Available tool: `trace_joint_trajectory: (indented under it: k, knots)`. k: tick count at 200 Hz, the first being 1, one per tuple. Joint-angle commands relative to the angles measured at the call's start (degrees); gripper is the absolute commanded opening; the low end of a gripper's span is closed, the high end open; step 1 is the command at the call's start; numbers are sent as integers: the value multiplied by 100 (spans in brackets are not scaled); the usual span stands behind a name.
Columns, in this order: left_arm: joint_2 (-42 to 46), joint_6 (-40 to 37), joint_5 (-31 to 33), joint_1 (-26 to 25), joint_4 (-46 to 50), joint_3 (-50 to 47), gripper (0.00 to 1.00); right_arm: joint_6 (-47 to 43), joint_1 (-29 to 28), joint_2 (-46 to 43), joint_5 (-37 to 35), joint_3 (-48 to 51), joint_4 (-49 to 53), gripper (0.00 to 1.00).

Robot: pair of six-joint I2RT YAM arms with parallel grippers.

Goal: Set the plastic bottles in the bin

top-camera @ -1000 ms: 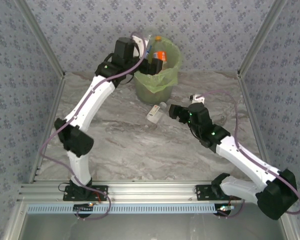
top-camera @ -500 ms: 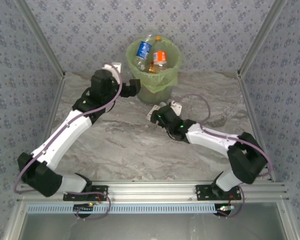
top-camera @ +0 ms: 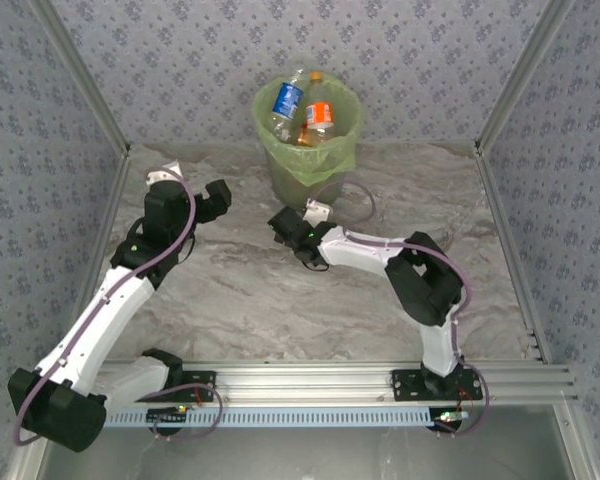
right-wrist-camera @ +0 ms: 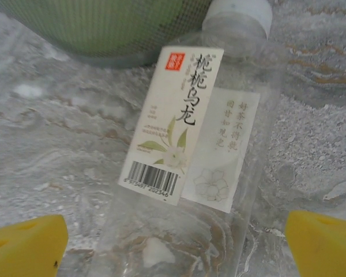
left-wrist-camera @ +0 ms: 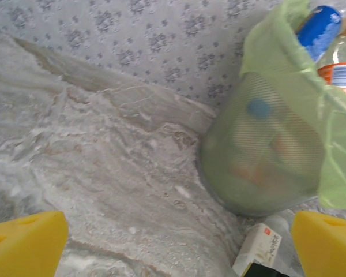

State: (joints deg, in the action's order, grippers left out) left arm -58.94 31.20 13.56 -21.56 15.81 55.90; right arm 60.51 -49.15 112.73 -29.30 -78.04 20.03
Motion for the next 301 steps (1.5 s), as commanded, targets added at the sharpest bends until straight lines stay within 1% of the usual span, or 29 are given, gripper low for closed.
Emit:
trace_joint_trajectory:
  k: [1,26,46,68,88,113,135,144,182,217,238,250,266,301]
  knots:
    - [154,167,61,88,125,-67,99,216,-3,289,-390,-296,684,99]
    - [111,149,52,142,218,-79,99,171,19,357,-390,-233,1003,99]
    - [85,166,12,170,235,-94,99,-106,62,78,-189,159,911,98]
    - [16,203,-41,187,232,-88,99,-768,246,-302,393,658,553,98]
    - [-71,254,-55,196,249,-90,99,-1446,563,-409,1236,849,318,98]
    - [-200,316,-98,205,270,-45,99,-1936,858,-359,1670,816,64,98]
    - [-284,317,-110,205,319,12,99,-2396,997,-123,1743,502,69,99]
    - [-302,316,-99,213,343,35,99,-2742,1066,-2,1798,369,105,99]
    - [-286,281,-16,233,430,53,99,-3459,1343,343,2347,43,121,94]
    - [-289,297,76,262,436,-9,99,-3780,1402,640,2307,-425,542,92]
    - [-331,341,65,275,409,-20,99,-3871,1340,847,2138,-737,815,92]
    - [-349,355,50,283,414,-22,99,-3880,1289,912,1933,-815,889,92]
    - [-364,369,41,284,420,-9,99,-3909,1269,936,1958,-827,888,91]
    - [-362,350,51,302,449,-9,99,-3941,1260,812,2123,-623,713,80]
